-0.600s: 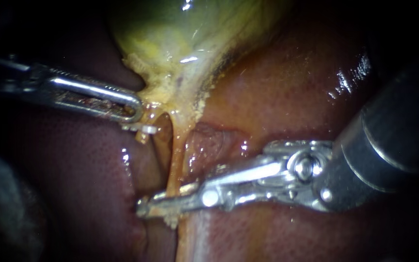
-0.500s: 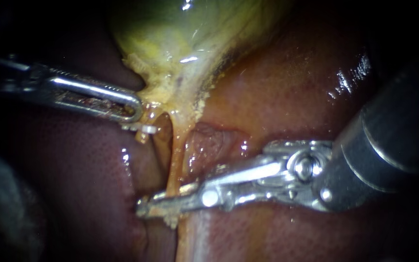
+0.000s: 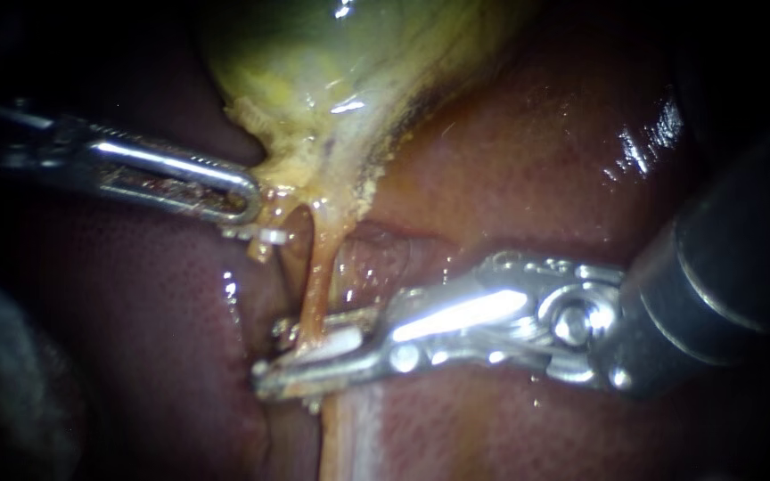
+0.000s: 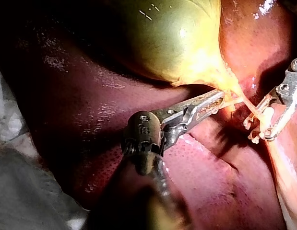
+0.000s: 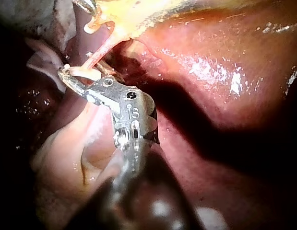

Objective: Going back first clip right tube

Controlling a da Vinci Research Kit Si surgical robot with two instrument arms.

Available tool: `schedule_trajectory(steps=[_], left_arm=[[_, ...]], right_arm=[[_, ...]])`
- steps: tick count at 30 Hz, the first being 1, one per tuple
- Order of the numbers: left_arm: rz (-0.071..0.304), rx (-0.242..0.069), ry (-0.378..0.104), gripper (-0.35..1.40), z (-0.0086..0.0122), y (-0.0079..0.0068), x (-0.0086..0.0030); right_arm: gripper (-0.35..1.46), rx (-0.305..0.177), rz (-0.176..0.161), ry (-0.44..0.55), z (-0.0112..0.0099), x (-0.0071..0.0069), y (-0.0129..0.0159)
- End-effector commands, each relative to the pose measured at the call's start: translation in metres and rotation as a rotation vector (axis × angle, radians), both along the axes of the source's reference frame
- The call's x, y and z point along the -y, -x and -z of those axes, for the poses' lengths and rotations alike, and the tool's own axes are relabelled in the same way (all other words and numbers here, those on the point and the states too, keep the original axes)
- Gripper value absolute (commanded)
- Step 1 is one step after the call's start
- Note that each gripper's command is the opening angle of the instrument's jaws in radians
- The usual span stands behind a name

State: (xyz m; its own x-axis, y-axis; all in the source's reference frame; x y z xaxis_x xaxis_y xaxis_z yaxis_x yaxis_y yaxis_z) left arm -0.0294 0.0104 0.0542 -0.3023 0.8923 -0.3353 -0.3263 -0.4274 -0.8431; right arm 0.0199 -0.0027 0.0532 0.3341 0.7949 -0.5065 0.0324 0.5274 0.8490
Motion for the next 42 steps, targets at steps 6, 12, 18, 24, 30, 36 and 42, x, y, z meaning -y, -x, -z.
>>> schedule_trajectory(steps=[6, 12, 18, 24, 30, 36, 42], left_arm=[[0.0, 0.0, 0.0, -0.35, 0.0, 0.0, 0.0], [0.0, 0.0, 0.0, -0.35, 0.0, 0.0, 0.0], [0.0, 0.0, 0.001, -0.35, -0.0002, 0.0, 0.0], [-0.001, 0.0, 0.001, -0.35, -0.0003, 0.0, -0.0001], [-0.001, 0.001, 0.001, -0.35, -0.0003, 0.0, -0.0001], [-0.003, -0.002, 0.001, -0.35, -0.0003, -0.0002, -0.0001], [-0.003, -0.001, 0.001, -0.35, -0.0003, -0.0002, 0.0]], right_arm=[[0.5, 0.035, 0.034, 0.148, -0.0015, 0.0002, -0.0002], [0.5, 0.03, 0.045, 0.228, -0.0024, -0.0004, 0.0003], [0.5, 0.022, 0.041, 0.289, -0.0029, -0.0008, 0.0009], [0.5, 0.04, 0.042, 0.314, -0.0036, -0.0013, 0.0016], [0.5, 0.057, 0.049, 0.331, -0.0042, -0.0018, 0.0026], [0.5, 0.052, 0.048, 0.345, -0.004, -0.0018, 0.0049], [0.5, 0.048, 0.035, 0.386, -0.0031, -0.002, 0.0078]])
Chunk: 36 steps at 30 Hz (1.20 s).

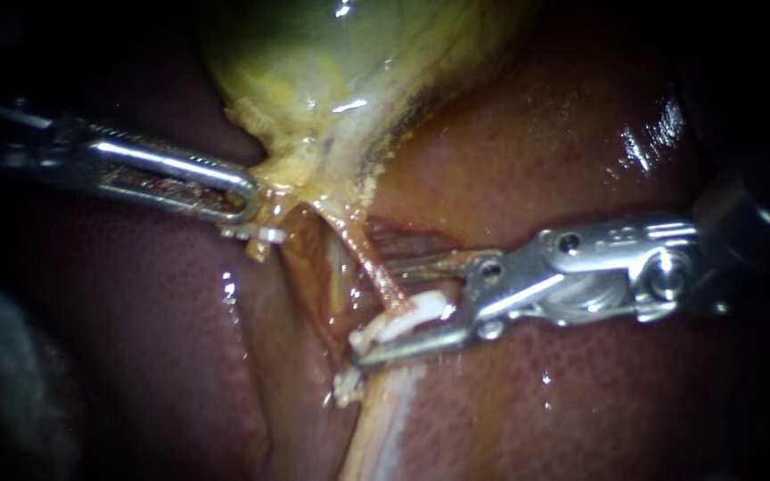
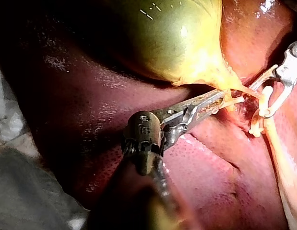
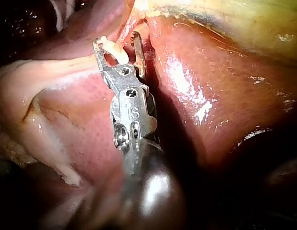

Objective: Going back first clip right tube

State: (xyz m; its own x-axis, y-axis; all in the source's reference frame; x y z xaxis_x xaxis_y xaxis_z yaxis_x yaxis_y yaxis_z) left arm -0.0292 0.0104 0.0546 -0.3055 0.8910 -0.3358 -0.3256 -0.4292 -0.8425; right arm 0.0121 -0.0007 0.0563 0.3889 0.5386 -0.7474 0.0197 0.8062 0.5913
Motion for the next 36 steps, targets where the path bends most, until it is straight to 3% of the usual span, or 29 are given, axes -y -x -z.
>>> schedule_trajectory(steps=[1, 8, 17, 28, 36], left_arm=[[0.0, 0.0, 0.0, -0.35, 0.0001, 0.0, 0.0], [-0.002, -0.003, 0.0, -0.35, 0.0001, -0.0001, 0.0], [-0.002, -0.003, 0.0, -0.35, 0.0001, -0.0001, 0.0], [-0.002, -0.003, 0.0, -0.35, 0.0, -0.0001, 0.0], [0.004, -0.009, 0.01, -0.35, -0.0018, 0.0011, 0.0005]], right_arm=[[0.5, -0.002, -0.002, 0.006, 0.0002, -0.0002, 0.0004], [0.5, -0.012, 0.001, 0.033, 0.0017, -0.0012, 0.0027], [0.5, -0.027, 0.012, 0.089, 0.0024, -0.0013, 0.0043], [0.5, -0.034, 0.004, 0.142, 0.0042, -0.0029, 0.006], [0.5, -0.045, 0.018, 0.169, 0.0043, -0.0029, 0.0073]])
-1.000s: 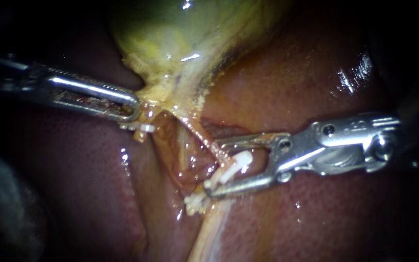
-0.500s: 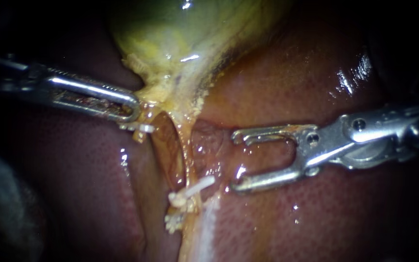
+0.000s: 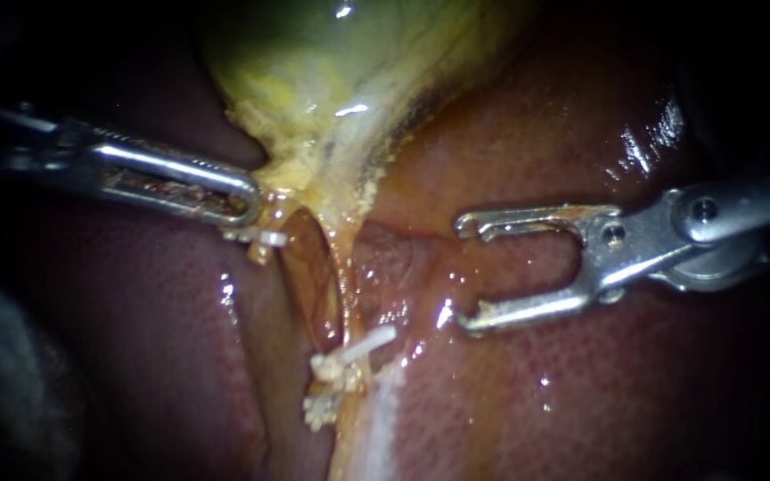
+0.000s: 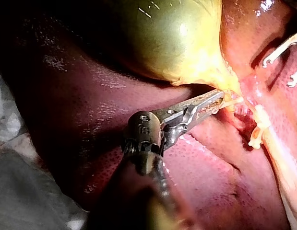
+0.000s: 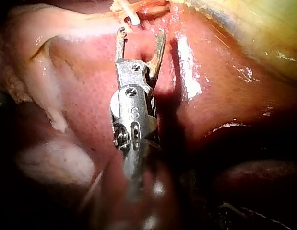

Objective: Going back first clip right tube

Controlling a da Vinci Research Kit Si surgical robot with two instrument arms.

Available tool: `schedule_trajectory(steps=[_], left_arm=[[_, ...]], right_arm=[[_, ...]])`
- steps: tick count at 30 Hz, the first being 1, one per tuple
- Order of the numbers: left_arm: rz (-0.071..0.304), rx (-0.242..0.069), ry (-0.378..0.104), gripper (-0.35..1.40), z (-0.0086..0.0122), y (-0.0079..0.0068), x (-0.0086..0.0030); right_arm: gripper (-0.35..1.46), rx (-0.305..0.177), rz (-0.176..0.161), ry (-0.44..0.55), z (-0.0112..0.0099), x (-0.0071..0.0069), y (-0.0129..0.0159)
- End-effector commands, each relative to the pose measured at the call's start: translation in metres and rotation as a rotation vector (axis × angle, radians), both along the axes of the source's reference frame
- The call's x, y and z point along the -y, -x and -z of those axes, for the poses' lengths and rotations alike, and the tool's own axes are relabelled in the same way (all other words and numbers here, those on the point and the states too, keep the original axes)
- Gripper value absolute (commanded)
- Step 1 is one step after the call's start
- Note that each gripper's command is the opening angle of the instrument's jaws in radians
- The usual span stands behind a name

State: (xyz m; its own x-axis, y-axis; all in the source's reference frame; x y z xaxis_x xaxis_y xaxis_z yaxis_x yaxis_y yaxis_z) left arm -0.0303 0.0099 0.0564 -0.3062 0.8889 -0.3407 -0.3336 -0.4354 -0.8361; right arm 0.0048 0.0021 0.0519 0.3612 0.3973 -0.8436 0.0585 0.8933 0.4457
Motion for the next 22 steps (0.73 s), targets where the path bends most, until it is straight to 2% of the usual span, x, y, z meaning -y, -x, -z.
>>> schedule_trajectory(steps=[1, 7, 10, 22], left_arm=[[0.003, -0.002, 0.004, -0.35, -0.0005, 0.0004, -0.0001], [0.007, -0.007, 0.008, -0.35, -0.0026, 0.0028, -0.0004], [0.001, -0.004, 0.008, -0.35, -0.0033, 0.0036, 0.0], [-0.005, -0.001, 0.007, -0.35, -0.0036, 0.0034, 0.0002]], right_arm=[[0.5, 0.0, 0.001, 0.0, 0.0, 0.0, 0.0001], [0.5, -0.001, 0.003, 0.0, 0.0001, 0.0001, 0.0005], [0.5, -0.002, 0.003, 0.0, 0.0002, 0.0002, 0.0005], [0.5, -0.002, 0.004, 0.0, 0.0002, 0.0003, 0.0006]])
